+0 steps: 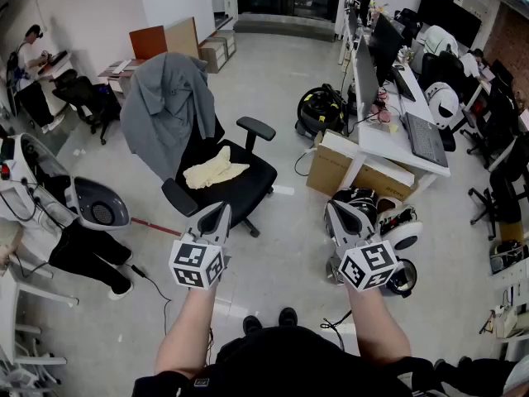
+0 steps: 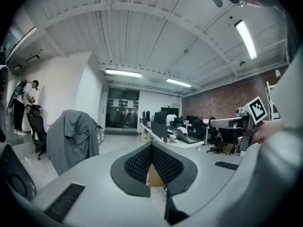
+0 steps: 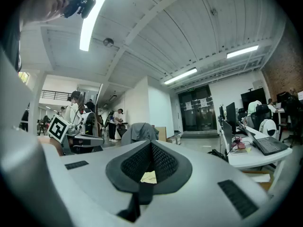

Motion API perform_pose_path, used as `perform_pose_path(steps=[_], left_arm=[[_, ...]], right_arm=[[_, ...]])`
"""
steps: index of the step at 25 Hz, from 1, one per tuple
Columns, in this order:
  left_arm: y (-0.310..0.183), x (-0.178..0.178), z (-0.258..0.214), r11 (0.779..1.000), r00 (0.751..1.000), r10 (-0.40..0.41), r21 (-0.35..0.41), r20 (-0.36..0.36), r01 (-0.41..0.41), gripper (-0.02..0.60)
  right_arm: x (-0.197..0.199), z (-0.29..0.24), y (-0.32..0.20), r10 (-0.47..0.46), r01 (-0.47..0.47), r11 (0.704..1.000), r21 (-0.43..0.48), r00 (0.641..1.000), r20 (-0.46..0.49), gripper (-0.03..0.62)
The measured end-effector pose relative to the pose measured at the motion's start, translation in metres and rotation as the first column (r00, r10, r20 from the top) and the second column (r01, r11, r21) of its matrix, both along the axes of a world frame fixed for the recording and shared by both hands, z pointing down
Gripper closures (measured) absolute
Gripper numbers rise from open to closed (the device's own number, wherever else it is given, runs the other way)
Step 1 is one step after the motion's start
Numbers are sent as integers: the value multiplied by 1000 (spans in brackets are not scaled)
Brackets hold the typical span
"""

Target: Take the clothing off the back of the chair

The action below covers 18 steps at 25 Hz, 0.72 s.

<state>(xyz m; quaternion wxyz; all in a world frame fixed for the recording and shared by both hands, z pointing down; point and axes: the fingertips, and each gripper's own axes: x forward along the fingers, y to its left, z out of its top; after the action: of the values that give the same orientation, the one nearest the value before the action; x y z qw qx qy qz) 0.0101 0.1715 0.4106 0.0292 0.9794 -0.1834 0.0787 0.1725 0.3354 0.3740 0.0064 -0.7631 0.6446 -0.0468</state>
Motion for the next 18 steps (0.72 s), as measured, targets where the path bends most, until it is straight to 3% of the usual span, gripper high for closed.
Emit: perform_pose_path(steps=[18], left_arm=[[20, 2, 1, 999, 999, -34, -11, 4, 34, 580]], right_arm=[[14, 12, 19, -46, 45, 999, 19, 995, 85, 581]])
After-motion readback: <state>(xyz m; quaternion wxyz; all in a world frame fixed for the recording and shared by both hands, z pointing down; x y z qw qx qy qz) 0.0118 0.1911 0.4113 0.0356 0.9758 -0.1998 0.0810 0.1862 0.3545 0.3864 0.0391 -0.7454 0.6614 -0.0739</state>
